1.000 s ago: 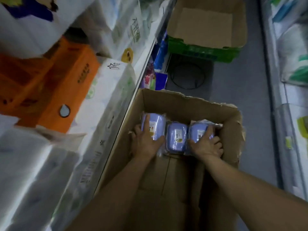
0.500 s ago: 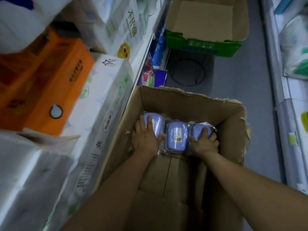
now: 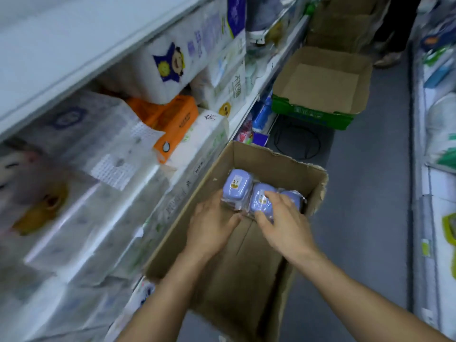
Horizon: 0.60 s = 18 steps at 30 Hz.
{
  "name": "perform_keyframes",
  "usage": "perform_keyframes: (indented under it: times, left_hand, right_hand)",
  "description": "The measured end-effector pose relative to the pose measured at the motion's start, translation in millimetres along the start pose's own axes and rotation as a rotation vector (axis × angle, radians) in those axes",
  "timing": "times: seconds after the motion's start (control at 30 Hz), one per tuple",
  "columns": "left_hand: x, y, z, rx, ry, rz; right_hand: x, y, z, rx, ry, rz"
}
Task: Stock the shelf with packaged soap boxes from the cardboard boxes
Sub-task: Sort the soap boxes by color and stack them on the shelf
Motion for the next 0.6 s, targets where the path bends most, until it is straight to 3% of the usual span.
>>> perform_keyframes:
  times: [0.3, 0.6]
  left_hand:
    - [-31, 241, -81, 0.405, 0.162, -0.076]
    - [-115, 436, -145, 0.703, 0.095, -0.266]
  right_hand:
    - [-106, 164, -50, 0.065, -0.137, -0.594]
    - [-235, 277, -30, -0.157, -0.210, -0.989]
Point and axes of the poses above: each hand's wrist, its own y-axis away from the middle knuckle, its own z-axis out of the palm, x = y × z, the point moved 2 cm from there along -y, towards the middle knuckle, and after that the axes turned 14 degrees about -z, right-handed, at the moved point
